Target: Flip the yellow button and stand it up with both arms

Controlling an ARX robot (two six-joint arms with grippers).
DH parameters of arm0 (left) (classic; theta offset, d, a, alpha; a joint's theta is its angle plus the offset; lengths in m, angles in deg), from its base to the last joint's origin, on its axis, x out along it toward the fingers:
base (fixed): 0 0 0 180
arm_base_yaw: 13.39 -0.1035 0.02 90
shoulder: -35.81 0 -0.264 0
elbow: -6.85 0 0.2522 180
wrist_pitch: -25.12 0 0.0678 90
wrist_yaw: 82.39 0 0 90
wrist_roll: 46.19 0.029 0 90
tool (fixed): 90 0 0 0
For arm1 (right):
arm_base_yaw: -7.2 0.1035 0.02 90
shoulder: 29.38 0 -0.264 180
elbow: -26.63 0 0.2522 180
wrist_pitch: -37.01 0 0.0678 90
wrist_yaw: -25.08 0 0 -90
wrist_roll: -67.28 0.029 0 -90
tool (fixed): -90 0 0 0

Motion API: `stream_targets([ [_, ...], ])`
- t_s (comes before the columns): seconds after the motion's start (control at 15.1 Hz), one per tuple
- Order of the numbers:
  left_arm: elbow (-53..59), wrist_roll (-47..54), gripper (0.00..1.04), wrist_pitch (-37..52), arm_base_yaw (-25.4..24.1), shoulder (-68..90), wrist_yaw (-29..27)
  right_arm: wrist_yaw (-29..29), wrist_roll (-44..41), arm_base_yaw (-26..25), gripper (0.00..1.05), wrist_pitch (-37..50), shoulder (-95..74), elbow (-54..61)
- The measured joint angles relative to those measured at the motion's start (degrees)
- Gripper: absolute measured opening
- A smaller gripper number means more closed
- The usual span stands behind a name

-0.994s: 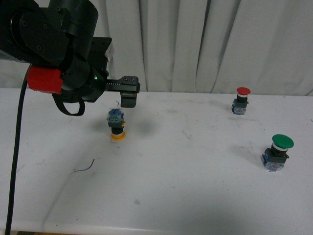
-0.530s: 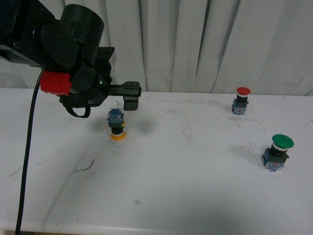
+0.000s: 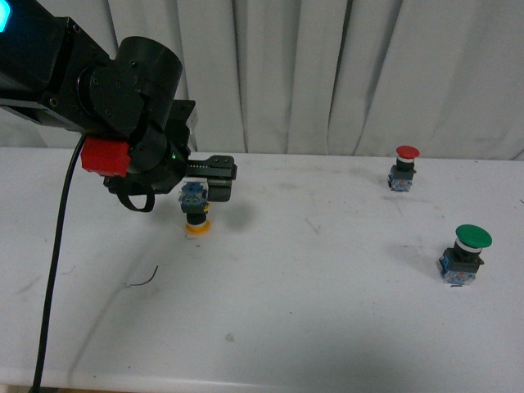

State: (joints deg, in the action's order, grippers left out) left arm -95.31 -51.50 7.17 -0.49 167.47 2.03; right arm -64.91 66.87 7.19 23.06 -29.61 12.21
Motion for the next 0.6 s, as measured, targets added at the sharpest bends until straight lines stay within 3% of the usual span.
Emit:
stream_targets([
  [0.13, -0.26, 0.81, 0.98, -0.28, 0.0, 0.0, -0.2, 0.0, 0.0, 0.0, 0.98, 0.0, 0.0, 0.0],
  [0.4, -1.07, 0.83, 0.41, -0.66, 0.0, 0.07, -0.13, 0.0, 0.0, 0.0, 0.98, 0.0, 0.0, 0.0],
  [0.53, -1.2, 0.81, 0.31, -0.7, 0.02, -0.13, -0.07, 0.0, 0.0, 0.0, 0.98, 0.0, 0.0, 0.0],
  [0.6, -1.18, 0.81, 0.3, -0.68, 0.02, -0.26, 0.04, 0.0, 0.0, 0.0, 0.98, 0.0, 0.0, 0.0],
])
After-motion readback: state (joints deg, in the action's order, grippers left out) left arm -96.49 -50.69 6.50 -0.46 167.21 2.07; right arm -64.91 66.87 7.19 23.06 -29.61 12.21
